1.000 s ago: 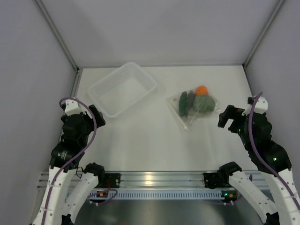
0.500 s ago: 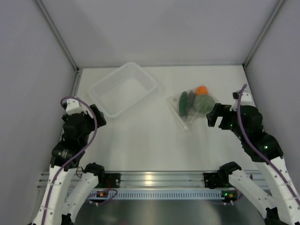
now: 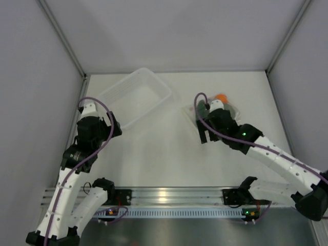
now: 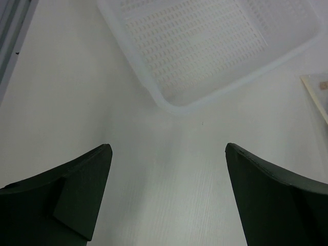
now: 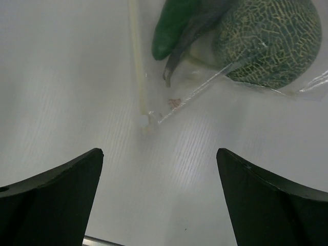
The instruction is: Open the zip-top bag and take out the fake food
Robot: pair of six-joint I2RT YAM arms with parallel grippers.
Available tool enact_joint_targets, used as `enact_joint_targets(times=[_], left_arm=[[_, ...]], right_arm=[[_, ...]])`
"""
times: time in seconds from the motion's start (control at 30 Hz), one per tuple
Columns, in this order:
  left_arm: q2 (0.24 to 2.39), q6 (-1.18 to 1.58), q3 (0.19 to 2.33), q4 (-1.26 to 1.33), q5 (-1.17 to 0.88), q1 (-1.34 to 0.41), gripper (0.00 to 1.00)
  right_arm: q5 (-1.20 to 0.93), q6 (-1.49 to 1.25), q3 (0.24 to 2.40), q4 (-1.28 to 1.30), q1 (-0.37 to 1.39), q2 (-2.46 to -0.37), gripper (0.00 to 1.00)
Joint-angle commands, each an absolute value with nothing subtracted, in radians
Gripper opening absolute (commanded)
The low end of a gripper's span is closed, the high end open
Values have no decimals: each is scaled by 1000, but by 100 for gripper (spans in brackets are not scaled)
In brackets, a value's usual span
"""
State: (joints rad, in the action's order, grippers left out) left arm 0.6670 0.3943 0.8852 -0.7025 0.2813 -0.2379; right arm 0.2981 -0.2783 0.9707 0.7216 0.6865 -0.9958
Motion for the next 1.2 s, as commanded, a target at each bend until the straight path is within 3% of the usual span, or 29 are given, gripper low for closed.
enact_joint_targets(times=[0.0, 0.17, 0.37, 0.57, 0.97, 1.17], left_arm=[[709, 388, 884, -650, 224, -233, 99], [715, 387, 881, -650, 222, -235, 99], [718, 387, 880, -650, 221, -233, 99], [718, 385, 881, -647, 207, -235, 99], [695, 383, 877, -641, 189, -235, 99], [686, 382, 876, -638, 175, -235, 99]], right_arm=[[586, -241, 1058, 686, 857, -1130, 94], [807, -178, 1152, 687, 1008, -1400, 93], [911, -72, 1256, 651, 1012, -1665, 88], [881, -9, 1285, 554, 988, -1817, 82], [1014, 133, 1269, 434, 911, -2000, 71], [1094, 166, 1249, 350, 888, -2013, 50]])
